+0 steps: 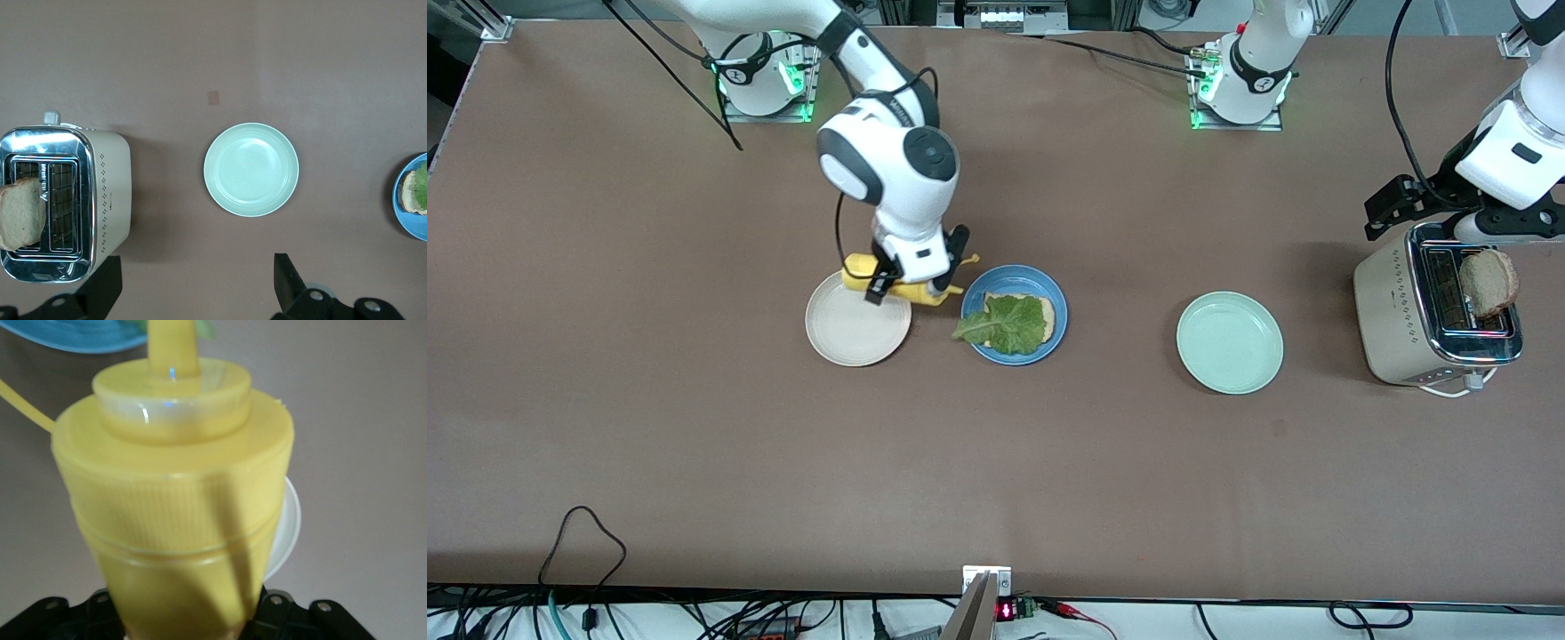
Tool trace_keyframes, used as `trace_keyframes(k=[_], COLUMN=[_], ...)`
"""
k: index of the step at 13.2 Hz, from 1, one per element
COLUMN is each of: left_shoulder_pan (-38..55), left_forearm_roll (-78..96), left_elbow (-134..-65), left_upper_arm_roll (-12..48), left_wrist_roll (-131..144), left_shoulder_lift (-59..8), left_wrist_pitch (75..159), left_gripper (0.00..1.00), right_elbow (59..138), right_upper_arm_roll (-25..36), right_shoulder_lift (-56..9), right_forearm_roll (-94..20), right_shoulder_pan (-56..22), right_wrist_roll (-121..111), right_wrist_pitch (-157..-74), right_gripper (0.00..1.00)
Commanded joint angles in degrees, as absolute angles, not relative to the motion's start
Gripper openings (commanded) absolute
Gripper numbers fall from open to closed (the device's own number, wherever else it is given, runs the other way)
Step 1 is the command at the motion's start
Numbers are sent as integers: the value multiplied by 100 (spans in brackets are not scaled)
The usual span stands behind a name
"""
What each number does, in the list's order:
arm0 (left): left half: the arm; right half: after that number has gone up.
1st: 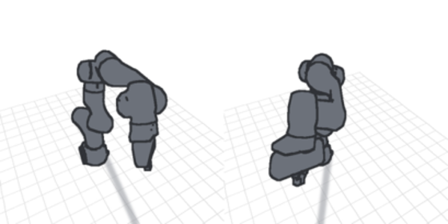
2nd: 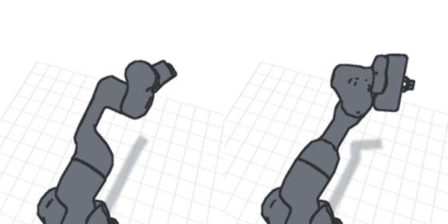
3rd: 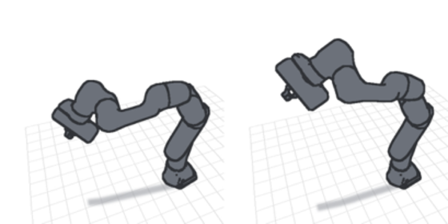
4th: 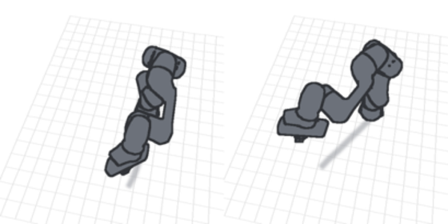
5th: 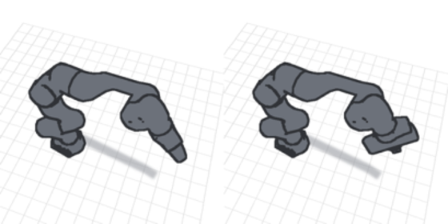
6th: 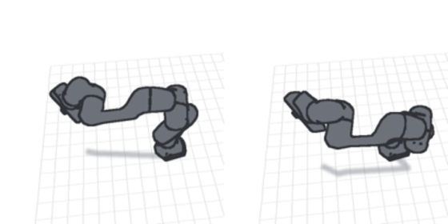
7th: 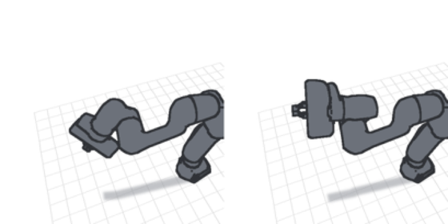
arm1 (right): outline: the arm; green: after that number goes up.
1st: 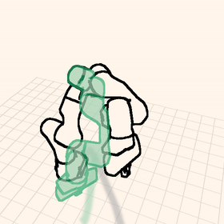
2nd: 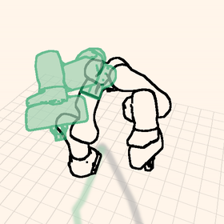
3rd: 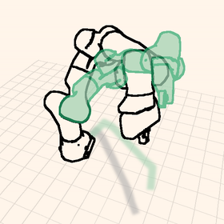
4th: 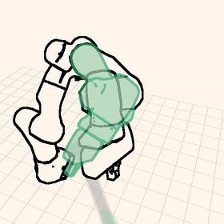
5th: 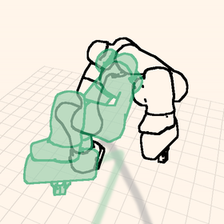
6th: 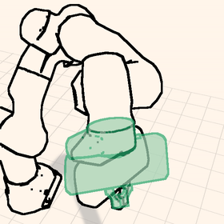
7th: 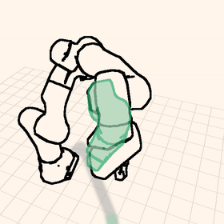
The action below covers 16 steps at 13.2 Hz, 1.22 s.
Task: Make sandwich in blue plate with both arms
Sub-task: 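Lift the mustard bottle and tilt it over the blue plate, then return the mustard bottle beside the lettuce spot and lower it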
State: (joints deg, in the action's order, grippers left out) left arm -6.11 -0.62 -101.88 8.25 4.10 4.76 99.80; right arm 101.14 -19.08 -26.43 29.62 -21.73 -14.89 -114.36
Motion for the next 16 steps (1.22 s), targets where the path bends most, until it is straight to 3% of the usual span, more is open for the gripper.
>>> trace_keyframes(k=[1,7,16], left_shoulder_pan=[-650,-650,-650], left_forearm_roll=[44,123,132], left_elbow=[-10143,-10222,-10424], left_upper_arm_roll=[835,844,879], left_wrist_roll=[378,282,246], left_shoulder_lift=[483,633,791], left_wrist_pitch=[9897,9598,9606], left_gripper=[100,100,100], right_elbow=[10125,10336,10607], right_upper_arm_roll=[-1960,-1978,-1969], right_shoulder_lift=[-2269,-1521,-1494], right_forearm_roll=[2550,909,-1975], right_shoulder_pan=[-1769,-109,2432], right_wrist_roll=[-2106,-4820,-9988], right_wrist_pitch=[-11399,-11391,-11137], right_gripper=[0,0,0])
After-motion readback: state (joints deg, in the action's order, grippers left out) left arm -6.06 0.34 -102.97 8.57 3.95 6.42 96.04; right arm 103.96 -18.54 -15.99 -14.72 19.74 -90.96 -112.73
